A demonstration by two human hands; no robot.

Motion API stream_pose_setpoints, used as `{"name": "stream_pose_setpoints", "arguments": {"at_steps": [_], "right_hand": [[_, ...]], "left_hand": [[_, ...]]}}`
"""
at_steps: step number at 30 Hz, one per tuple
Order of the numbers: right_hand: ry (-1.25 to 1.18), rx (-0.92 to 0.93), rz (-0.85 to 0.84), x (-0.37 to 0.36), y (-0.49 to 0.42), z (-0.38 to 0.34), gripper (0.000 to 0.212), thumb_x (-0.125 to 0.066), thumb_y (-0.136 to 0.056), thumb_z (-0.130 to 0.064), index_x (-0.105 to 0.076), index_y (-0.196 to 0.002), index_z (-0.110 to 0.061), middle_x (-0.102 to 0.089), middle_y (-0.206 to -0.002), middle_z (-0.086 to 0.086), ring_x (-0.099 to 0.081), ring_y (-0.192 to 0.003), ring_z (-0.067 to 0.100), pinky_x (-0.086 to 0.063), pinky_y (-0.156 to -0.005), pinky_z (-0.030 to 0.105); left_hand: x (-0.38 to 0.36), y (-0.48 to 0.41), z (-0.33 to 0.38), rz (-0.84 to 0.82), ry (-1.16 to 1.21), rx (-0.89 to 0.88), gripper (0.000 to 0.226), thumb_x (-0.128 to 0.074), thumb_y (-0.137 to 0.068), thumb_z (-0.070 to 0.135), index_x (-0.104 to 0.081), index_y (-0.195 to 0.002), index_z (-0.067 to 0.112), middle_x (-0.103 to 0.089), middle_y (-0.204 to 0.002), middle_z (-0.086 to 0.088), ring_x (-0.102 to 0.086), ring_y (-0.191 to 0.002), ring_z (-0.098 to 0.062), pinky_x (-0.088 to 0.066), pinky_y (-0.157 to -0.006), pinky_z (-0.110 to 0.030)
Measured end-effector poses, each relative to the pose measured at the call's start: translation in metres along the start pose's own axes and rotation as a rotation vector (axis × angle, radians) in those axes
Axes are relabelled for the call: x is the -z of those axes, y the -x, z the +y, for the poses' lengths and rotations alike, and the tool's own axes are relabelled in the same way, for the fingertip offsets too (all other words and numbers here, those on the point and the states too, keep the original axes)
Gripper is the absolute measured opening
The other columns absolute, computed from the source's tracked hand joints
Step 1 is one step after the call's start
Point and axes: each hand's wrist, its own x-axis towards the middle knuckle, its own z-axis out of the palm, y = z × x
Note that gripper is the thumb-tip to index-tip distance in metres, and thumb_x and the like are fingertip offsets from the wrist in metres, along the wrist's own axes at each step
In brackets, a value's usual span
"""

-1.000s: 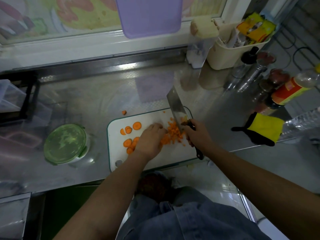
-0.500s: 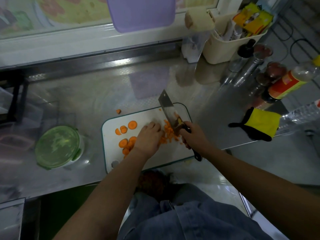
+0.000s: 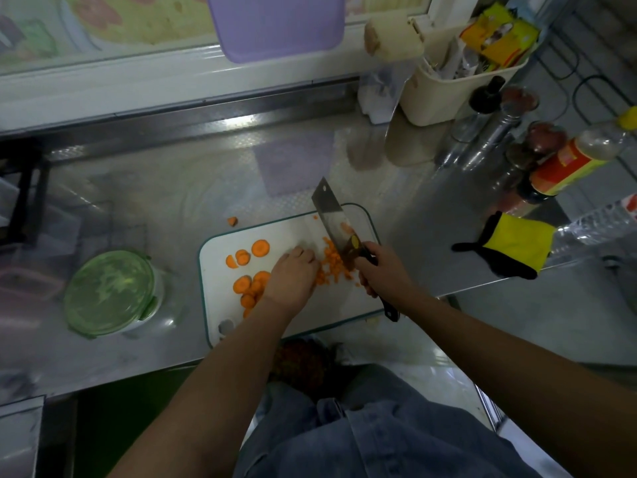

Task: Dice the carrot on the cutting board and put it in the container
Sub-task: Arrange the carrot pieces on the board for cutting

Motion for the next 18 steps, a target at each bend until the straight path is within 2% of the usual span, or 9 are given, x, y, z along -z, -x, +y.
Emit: {"name": "stream_pose_setpoints", "arguments": {"at_steps": [2, 8, 14, 18], "right_hand": [[-0.011, 0.0, -0.01, -0.0001, 0.0006, 0.0006, 0.01, -0.049, -0.091, -0.009, -0.057, -0.092, -0.003, -0.05, -0.058, 0.009, -0.045, -0.043, 0.018, -0.041, -0.043, 0.028], [-0.015, -0.004, -0.024, -0.0007, 0.003, 0.0023, 0.009, -0.048, -0.092, -0.008, -0.058, -0.091, -0.01, -0.05, -0.057, 0.006, -0.044, -0.041, 0.016, -0.04, -0.042, 0.026], [-0.004, -0.001, -0.029, -0.0035, 0.0034, 0.0035, 0.015, -0.048, -0.092, -0.008, -0.058, -0.09, -0.019, -0.051, -0.057, 0.006, -0.045, -0.041, 0.015, -0.04, -0.041, 0.024], [0.002, 0.001, -0.025, -0.0083, 0.0002, 0.0046, 0.013, -0.049, -0.091, -0.008, -0.06, -0.095, -0.014, -0.052, -0.056, 0.007, -0.046, -0.043, 0.018, -0.042, -0.043, 0.027]], "left_hand": [[-0.0014, 0.0006, 0.0007, 0.006, 0.008, 0.006, 0.022, -0.064, -0.08, 0.013, -0.065, -0.101, 0.009, -0.059, -0.103, -0.011, -0.054, -0.101, -0.03, -0.044, -0.082, -0.038], [-0.0011, -0.0027, 0.0019, -0.018, -0.004, 0.031, 0.024, -0.054, -0.09, 0.018, -0.058, -0.113, 0.013, -0.054, -0.117, -0.006, -0.046, -0.112, -0.024, -0.037, -0.092, -0.032], [-0.003, 0.0037, 0.0024, -0.054, 0.0, 0.072, 0.022, -0.052, -0.093, 0.018, -0.058, -0.113, 0.013, -0.053, -0.116, -0.007, -0.048, -0.111, -0.025, -0.04, -0.088, -0.033], [-0.0049, 0.0067, 0.0042, -0.032, 0.032, 0.093, 0.024, -0.049, -0.094, 0.017, -0.056, -0.117, 0.013, -0.052, -0.118, -0.007, -0.049, -0.111, -0.024, -0.041, -0.089, -0.032]]}}
